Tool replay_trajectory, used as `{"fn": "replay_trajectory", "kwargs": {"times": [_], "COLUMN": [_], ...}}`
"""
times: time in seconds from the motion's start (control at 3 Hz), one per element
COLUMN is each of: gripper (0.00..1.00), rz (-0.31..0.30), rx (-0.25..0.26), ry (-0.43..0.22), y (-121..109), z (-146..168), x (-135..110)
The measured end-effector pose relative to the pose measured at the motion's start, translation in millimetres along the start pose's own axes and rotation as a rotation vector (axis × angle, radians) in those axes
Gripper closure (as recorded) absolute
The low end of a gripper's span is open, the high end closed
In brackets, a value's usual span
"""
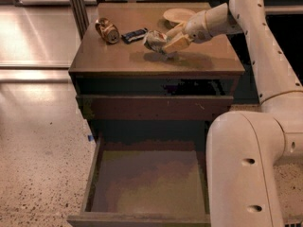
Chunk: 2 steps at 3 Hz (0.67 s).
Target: Pick 7up can from middle drawer and place on counter
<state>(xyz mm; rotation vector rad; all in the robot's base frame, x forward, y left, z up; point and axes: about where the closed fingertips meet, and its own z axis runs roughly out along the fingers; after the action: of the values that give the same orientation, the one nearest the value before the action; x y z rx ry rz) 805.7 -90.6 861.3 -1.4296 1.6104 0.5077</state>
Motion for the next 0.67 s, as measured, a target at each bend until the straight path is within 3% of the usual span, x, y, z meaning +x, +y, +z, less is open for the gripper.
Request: {"fn": "replay_trajectory", "kwargs": {"times": [0.33,0.67], "gripper": [1.00,0.81], "rz": [-0.008,-0.008], "rx": [0.011,0.011], "ry": [0.001,0.001], "y": [-3.5,-3.5], "z": [-3.8,-3.8], "x": [-2.3,-2.3]}}
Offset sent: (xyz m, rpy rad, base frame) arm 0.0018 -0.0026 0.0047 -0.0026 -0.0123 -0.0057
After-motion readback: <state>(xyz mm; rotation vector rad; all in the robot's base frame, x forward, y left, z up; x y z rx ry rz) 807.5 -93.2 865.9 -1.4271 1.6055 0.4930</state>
